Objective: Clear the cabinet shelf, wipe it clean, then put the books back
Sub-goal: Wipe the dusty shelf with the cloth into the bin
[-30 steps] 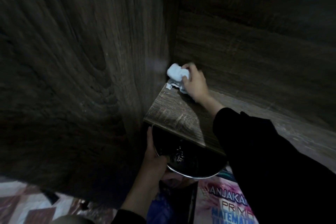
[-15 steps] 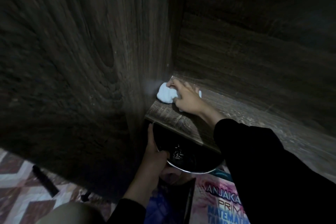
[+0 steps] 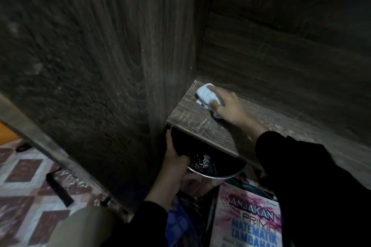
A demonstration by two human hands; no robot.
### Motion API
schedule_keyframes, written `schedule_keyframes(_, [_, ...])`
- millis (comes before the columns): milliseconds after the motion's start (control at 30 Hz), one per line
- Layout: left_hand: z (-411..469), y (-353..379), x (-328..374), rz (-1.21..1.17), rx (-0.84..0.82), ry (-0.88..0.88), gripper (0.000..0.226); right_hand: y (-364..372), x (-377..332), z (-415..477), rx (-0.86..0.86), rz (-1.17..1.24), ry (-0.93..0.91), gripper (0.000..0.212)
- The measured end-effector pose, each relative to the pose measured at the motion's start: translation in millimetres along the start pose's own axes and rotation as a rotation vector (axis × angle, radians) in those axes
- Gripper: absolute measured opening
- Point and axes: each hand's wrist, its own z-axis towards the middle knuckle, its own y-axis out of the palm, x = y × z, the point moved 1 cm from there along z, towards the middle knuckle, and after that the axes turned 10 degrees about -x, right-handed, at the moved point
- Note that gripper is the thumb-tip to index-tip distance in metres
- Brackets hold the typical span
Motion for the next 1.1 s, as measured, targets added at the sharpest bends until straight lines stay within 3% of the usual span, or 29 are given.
schedule_keyframes(133, [2.8, -1.3, -2.2, -0.007, 0.005, 0.009, 0.099, 33.4, -30.8, 14.0, -0.090, -0.203, -0.002, 0.048])
schedule_keyframes(300, [4.6, -3.3, -2.6, 0.008, -0.001, 0.048, 0.097, 42.5, -37.5, -22.3, -0.152, -0.362, -0.301, 0.048])
schedule_keyframes(533, [-3.5, -2.5, 0.7, 0.022, 0.013, 0.037, 0.094, 33.9, -19.3, -73.7, -0.261, -0.440, -0.552, 0.051])
schedule_keyframes(600, [-7.1, -1.3, 2.5, 0.021, 0.008, 0.026, 0.093, 21.1, -14.6, -83.3, -0.234, -0.200, -0.499, 0.047])
schedule_keyframes(700, [-10.0, -1.3, 3.9, 0.002, -0.005, 0.013, 0.093, -4.1, 1.7, -81.9, 0.048, 0.062, -0.288, 0.046])
schedule_keyframes(767, [-12.3, -0.4, 4.7, 0.002, -0.010, 0.016, 0.093, -13.9, 21.7, -71.5, 0.212, 0.054, -0.074, 0.047])
schedule_keyframes(867, [-15.2, 2.9, 5.0, 0.011, -0.025, 0.033, 0.091, 4.5, 28.1, -62.2, 0.123, -0.152, 0.199, 0.049])
schedule_keyframes(967, [-12.7, 3.3, 3.9, 0.031, -0.019, 0.037, 0.092, 42.7, -6.5, -71.4, 0.003, -0.409, 0.103, 0.056])
schedule_keyframes(1100, [-6.9, 1.3, 2.0, 0.079, 0.008, 0.062, 0.094, 60.9, -41.3, -95.0, -0.115, -0.497, -0.144, 0.060])
